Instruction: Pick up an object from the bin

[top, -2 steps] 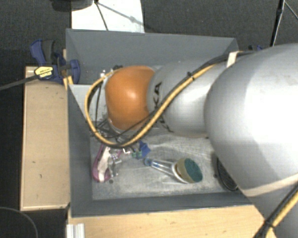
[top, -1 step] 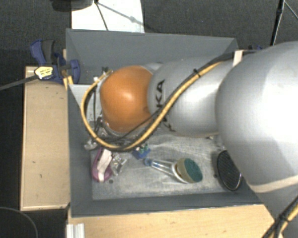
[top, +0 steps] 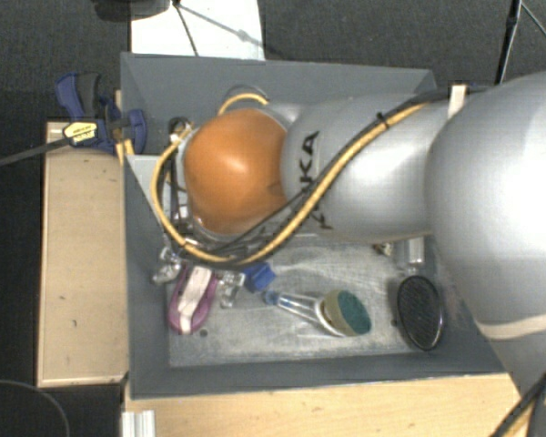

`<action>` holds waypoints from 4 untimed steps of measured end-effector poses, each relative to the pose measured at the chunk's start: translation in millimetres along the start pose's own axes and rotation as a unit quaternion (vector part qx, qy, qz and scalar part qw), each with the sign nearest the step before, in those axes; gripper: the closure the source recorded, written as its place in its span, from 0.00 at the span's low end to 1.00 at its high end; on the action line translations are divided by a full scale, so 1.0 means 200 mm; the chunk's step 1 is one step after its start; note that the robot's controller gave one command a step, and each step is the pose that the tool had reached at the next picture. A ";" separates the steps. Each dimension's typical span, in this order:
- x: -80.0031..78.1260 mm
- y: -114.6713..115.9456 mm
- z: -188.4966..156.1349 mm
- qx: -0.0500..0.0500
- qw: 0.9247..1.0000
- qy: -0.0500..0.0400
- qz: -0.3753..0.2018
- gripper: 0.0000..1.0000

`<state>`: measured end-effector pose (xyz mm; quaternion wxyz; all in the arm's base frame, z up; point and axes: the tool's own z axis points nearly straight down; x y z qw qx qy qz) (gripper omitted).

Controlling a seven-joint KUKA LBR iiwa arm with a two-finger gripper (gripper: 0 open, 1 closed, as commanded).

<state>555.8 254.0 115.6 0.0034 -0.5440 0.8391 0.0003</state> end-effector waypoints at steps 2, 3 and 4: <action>0.02 -0.02 0.22 -0.003 0.988 0.006 -0.155 0.00; 0.01 -0.02 0.22 -0.003 0.988 0.003 -0.153 1.00; 0.00 -0.03 -0.27 0.002 0.989 -0.001 -0.148 1.00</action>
Offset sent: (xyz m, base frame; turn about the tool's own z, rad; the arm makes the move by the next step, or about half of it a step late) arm 0.0000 0.0016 -0.0456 -0.3256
